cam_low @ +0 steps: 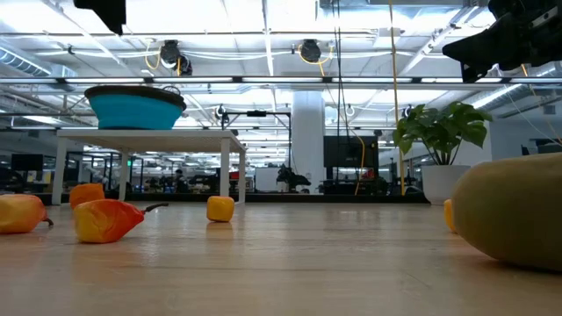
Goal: Pick & Place Fruit
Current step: Put the orange into the blue strainer bowl on the shelf
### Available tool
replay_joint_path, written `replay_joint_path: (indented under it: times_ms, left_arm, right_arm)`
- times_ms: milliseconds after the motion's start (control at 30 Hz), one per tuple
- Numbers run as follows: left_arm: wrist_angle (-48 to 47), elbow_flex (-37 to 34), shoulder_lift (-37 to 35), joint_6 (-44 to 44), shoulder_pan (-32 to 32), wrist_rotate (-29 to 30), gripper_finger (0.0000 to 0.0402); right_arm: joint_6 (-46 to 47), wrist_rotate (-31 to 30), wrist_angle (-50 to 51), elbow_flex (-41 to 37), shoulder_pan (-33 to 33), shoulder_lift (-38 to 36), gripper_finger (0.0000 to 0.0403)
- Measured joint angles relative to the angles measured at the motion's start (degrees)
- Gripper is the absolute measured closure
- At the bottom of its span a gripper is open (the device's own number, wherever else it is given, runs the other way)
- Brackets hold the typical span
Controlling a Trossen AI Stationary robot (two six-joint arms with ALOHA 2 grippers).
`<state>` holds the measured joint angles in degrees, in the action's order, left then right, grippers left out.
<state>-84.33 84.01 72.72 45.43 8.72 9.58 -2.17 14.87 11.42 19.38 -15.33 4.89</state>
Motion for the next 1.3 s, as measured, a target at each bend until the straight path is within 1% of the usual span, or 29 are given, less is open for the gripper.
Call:
replay_joint_path:
  times_ms: [100, 200, 367, 500, 633, 733, 867, 1067, 1300]
  left_arm:
    - [-0.3, 0.0, 2.3, 1.1, 0.1, 0.8, 0.0237]
    - [-1.7, 0.0, 4.6, 4.3, 0.0, 1.2, 0.0197]
    - [-5.8, -0.1, 8.8, 15.2, 0.0, 1.4, 0.0125]
    - [-4.6, -2.8, 9.6, 20.1, 0.3, 1.2, 0.0074]
    - [-4.3, -8.7, 9.9, 27.0, 0.4, -0.9, 0.0039]
    - [-4.1, -13.7, 9.1, 32.5, 0.4, -2.2, 0.0028]
    - [-2.9, -19.3, 9.1, 37.0, 0.3, -2.7, 0.0025]
    - [6.0, -26.5, 8.6, 39.2, -0.4, -3.0, 0.0025]
    - [12.3, -33.0, 8.6, 41.5, -3.3, -2.4, 0.0025]
  right_arm:
    - [0.0, 0.0, 0.0, 0.0, 0.0, 0.0, 0.0403]
    - [0.0, 0.0, 0.0, 0.0, 0.0, 0.0, 0.0403]
    - [0.0, 0.0, 0.0, 0.0, 0.0, 0.0, 0.0403]
    - [0.0, 0.0, 0.0, 0.0, 0.0, 0.0, 0.0403]
    - [0.0, 0.1, 0.0, 0.0, 0.0, 0.0, 0.0403]
    - [0.0, 0.1, 0.0, 0.0, 0.0, 0.0, 0.0403]
    - [0.0, 0.1, 0.0, 0.0, 0.0, 0.0, 0.0403]
    - [0.0, 0.1, 0.0, 0.0, 0.0, 0.0, 0.0403]
    - [0.0, 0.2, 0.0, 0.0, 0.0, 0.0, 0.0403]
